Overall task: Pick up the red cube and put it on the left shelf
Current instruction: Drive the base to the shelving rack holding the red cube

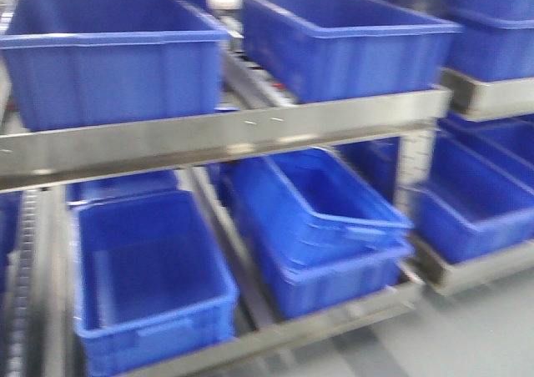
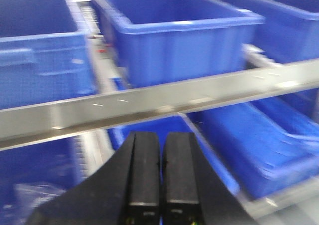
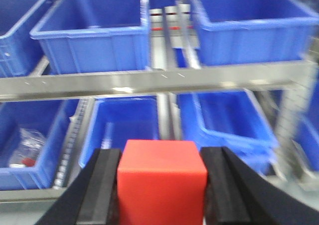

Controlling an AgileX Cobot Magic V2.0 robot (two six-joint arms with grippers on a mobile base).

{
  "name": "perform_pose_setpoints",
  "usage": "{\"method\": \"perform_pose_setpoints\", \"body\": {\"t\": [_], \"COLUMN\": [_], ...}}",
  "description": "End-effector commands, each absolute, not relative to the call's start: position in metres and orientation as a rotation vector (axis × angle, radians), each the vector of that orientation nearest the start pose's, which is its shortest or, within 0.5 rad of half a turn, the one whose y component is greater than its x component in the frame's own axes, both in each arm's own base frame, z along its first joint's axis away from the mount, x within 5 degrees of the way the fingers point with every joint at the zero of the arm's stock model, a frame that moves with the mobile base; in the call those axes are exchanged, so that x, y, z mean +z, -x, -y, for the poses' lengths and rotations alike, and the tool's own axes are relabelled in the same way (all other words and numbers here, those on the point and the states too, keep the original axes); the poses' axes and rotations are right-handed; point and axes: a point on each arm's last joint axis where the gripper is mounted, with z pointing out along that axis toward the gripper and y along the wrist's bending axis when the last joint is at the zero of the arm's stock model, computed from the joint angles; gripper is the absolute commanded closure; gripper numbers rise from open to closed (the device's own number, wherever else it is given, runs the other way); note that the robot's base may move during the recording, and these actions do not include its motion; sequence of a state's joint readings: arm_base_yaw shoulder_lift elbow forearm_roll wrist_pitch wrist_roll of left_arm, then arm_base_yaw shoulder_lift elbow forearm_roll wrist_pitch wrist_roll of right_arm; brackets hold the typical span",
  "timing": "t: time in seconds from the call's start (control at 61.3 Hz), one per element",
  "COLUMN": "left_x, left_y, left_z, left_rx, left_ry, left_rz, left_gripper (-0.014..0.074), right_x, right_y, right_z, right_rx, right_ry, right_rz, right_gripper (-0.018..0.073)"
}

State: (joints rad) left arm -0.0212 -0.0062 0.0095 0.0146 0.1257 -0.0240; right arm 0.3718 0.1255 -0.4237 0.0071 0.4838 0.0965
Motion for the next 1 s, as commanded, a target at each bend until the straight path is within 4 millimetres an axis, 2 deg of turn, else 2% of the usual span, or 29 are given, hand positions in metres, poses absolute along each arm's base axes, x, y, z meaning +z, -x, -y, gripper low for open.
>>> {"method": "perform_pose_setpoints", "body": {"t": [0.0, 0.979], "left_x": [0.1999, 0.1999], "left_y": [-0.056, -0.056], "left_z": [0.0012, 0.0012], "left_rx": [-0.031, -0.031], "left_ry": [-0.004, -0.004], "left_rz": [-1.532, -1.532], "left_gripper": [0.0495, 0.0495], "right_x": [0.3186, 0.3186], "right_y": [-0.0362, -0.0362], "right_z": [-0.0139, -0.0139], "right_rx": [0.357, 0.357], "right_ry": [0.218, 0.218], "right_rz": [-1.558, -1.558], "right_gripper": [0.042, 0.042]}}
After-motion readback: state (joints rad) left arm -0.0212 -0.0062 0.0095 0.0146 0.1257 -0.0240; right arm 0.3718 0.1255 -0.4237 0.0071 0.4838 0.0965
